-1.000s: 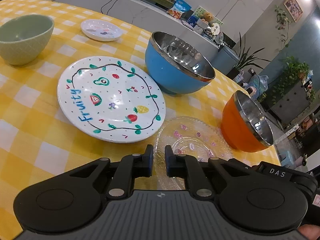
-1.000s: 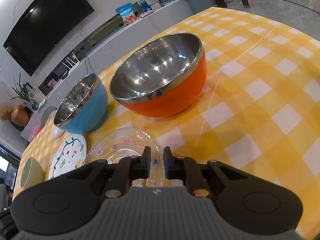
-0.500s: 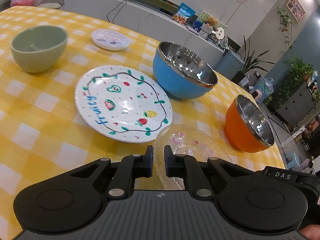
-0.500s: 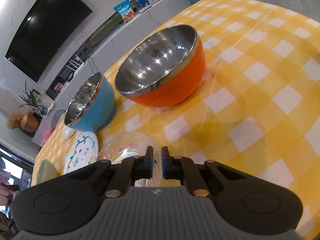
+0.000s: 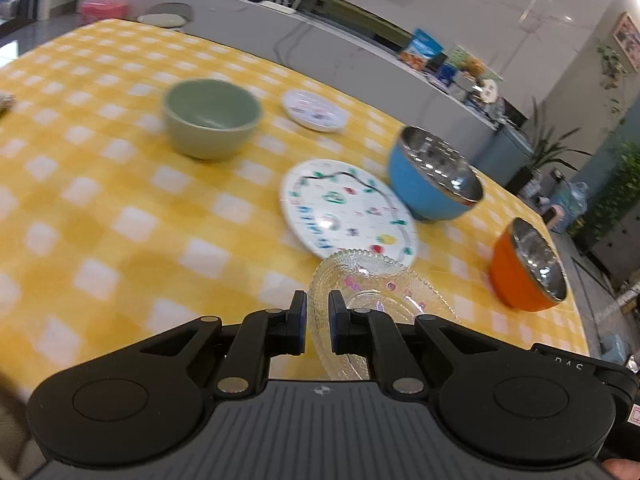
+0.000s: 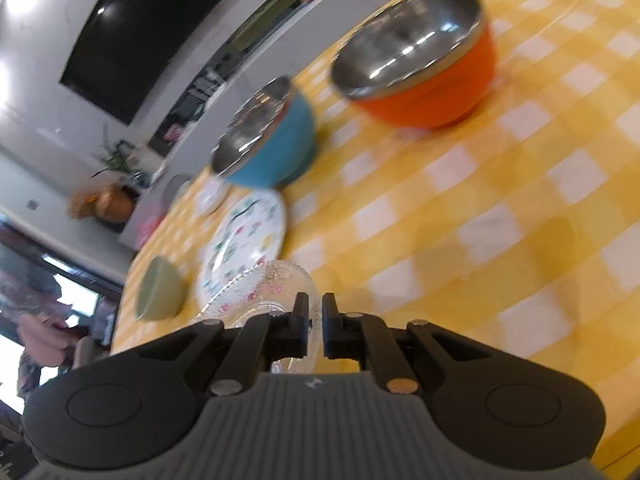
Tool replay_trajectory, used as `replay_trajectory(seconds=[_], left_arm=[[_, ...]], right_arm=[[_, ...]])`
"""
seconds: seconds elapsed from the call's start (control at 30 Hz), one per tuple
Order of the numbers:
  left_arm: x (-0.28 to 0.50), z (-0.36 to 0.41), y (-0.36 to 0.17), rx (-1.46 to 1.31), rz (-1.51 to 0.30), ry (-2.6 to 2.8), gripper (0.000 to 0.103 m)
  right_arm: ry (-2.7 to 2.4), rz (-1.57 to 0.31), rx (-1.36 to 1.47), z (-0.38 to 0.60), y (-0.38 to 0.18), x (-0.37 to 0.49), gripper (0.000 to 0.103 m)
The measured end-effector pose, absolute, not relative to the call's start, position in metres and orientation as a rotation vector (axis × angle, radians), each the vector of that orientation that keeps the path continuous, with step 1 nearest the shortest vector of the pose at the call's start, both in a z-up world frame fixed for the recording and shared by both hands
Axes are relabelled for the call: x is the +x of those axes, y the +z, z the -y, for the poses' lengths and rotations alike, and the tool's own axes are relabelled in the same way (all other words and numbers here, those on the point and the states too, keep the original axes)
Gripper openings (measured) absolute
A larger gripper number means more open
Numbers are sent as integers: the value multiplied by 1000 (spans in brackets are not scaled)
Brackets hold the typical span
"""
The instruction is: Organize plates and bowls
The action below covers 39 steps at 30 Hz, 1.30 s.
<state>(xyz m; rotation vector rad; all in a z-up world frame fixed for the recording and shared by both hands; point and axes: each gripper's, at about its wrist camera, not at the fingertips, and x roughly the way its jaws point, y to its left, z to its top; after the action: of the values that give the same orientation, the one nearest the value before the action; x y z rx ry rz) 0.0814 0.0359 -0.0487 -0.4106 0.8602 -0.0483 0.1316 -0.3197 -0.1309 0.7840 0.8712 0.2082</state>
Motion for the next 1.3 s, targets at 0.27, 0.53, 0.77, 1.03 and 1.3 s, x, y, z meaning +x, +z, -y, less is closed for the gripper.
replay_trajectory(seconds=[0.27, 0.53, 0.77, 1.03, 1.3], left_arm=[[71, -73, -44, -442, -890, 105, 11], [71, -100, -52, -462, -901, 201, 12], [74, -108, -60, -464, -905, 228, 12], [79, -110, -67, -458, -903, 252, 17], [84, -101, -73, -367, -919, 283, 21]], right_arm=[[308, -902, 776, 270, -133, 138, 4], [356, -935, 742, 234, -144, 155, 4], [367, -933, 684, 221, -151, 158, 4], [379, -909, 627, 213, -154, 158, 4], [386, -872, 476, 196, -150, 154, 6]])
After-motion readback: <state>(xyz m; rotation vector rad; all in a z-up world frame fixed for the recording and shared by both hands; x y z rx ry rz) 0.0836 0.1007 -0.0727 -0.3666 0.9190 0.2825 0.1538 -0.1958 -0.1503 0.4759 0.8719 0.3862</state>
